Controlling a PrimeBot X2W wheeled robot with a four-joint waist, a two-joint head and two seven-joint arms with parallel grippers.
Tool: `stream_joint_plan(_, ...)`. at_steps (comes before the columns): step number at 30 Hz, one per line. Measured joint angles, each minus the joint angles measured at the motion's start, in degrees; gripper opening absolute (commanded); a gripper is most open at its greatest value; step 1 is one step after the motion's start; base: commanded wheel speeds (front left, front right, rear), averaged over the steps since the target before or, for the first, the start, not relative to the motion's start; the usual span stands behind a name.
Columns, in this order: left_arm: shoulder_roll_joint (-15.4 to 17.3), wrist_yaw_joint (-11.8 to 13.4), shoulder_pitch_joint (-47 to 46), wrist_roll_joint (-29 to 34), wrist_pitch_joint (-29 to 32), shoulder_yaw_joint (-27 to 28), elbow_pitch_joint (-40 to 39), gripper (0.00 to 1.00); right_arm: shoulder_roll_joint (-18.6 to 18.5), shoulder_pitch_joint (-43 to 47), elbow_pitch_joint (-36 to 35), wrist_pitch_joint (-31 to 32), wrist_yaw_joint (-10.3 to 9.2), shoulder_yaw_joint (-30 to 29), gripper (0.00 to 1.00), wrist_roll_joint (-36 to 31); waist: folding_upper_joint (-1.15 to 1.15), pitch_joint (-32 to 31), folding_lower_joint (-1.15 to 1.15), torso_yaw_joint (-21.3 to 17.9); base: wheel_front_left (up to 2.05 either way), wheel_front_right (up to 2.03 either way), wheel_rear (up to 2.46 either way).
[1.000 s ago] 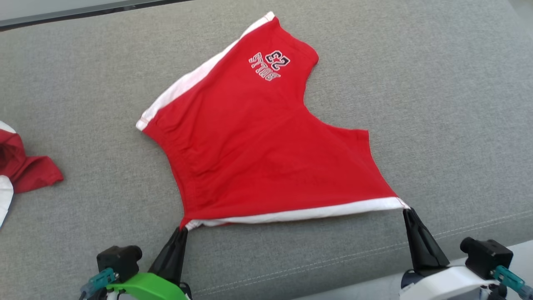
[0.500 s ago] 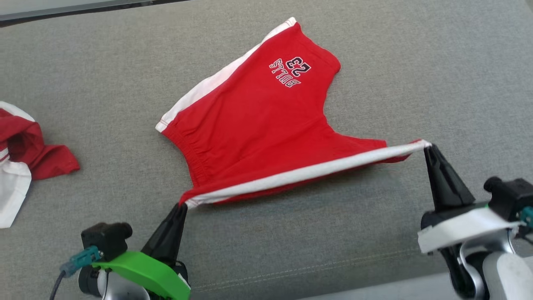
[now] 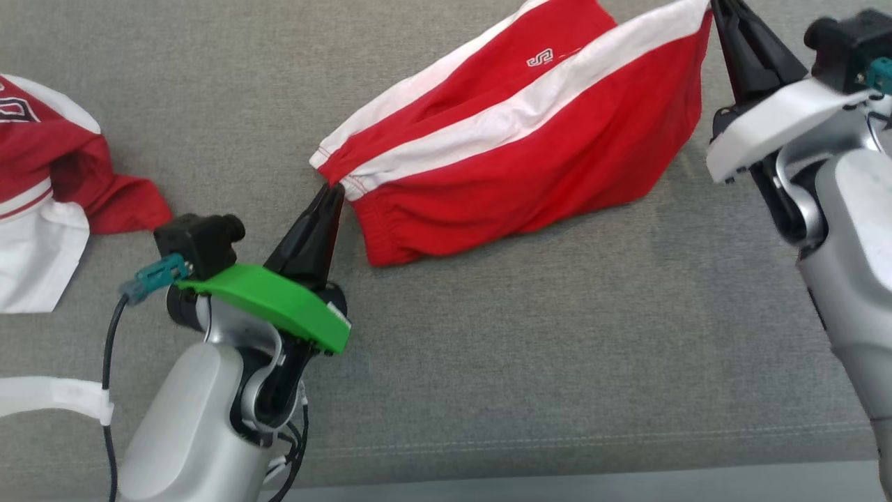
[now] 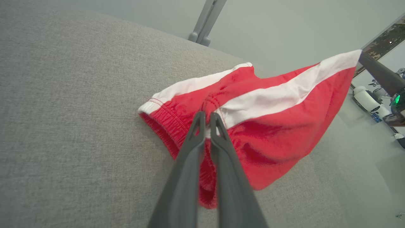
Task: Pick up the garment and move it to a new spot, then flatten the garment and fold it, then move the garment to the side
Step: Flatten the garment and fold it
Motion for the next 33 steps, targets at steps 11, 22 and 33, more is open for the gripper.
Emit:
stream_joint_plan(11,-7.5,-3.6,-14.8,-2.9,-5.5,-4.0,16.8,0.0,-4.0,-19.3,23.8,-1.9,0.02,8.6,0.0,2.2,0.0,5.9,0.0,8.6,0.0,0.0,0.0)
stream_joint_plan(22,-8.7,-4.2,-20.6,-6.8,-10.5,-11.3,24.0,1.0,-3.1,-25.1,36.5,-3.5,0.01,13.1,0.45,6.1,0.0,10.8,0.01,13.6,0.0,0.0,0.0)
stream_joint_plan(33,-6.1,-2.6,-22.0,-2.1,-17.5,-12.5,25.6,1.0,-2.3,-25.7,39.3,-10.6,0.01,16.4,1.0,9.0,0.0,9.8,0.01,13.0,0.0,0.0,0.0)
